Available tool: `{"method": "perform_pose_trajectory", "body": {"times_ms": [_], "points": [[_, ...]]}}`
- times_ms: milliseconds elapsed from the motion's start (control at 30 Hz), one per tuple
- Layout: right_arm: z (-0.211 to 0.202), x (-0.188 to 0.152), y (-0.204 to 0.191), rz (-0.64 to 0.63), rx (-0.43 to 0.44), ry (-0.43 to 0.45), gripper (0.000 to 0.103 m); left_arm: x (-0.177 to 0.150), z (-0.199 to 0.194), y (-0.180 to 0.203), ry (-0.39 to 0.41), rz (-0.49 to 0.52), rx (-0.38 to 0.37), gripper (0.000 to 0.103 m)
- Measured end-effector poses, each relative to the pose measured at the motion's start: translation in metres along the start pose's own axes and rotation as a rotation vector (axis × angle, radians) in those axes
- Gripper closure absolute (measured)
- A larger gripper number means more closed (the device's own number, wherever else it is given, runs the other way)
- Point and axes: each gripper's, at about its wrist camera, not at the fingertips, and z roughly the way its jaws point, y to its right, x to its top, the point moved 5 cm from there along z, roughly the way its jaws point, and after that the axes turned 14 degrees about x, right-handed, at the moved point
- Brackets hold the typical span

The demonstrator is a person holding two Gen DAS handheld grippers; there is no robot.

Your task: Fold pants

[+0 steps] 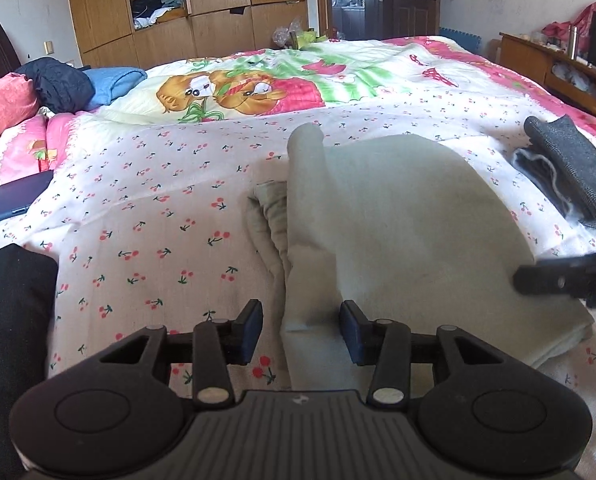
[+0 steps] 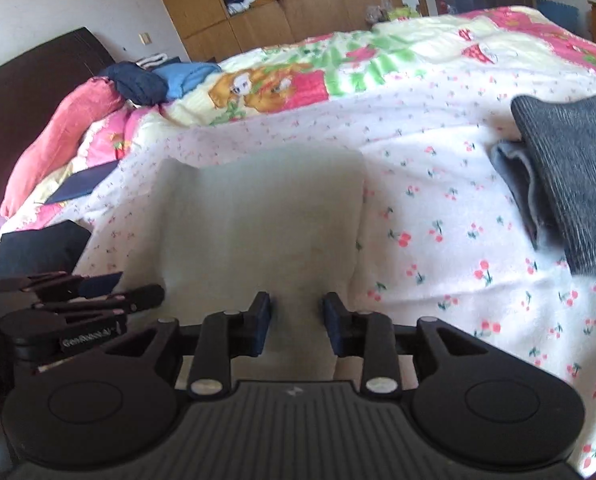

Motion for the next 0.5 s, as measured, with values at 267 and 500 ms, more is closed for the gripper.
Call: {"method": "perform_pose_trajectory", "body": {"times_ms": [267,500], "points": [[-0.025,-0.007,0.004,0.006,-0.038,0.012,0.071,0.000,-0.020,-0.010,-0.002,-0.005,0.046,0.043],[-0.049,-0.023,-0.018,-0.004,-0.013,0.051,0.071,-0.012,-0.050,-0.010,-0.003,-0.029,0.055,0.043]]}}
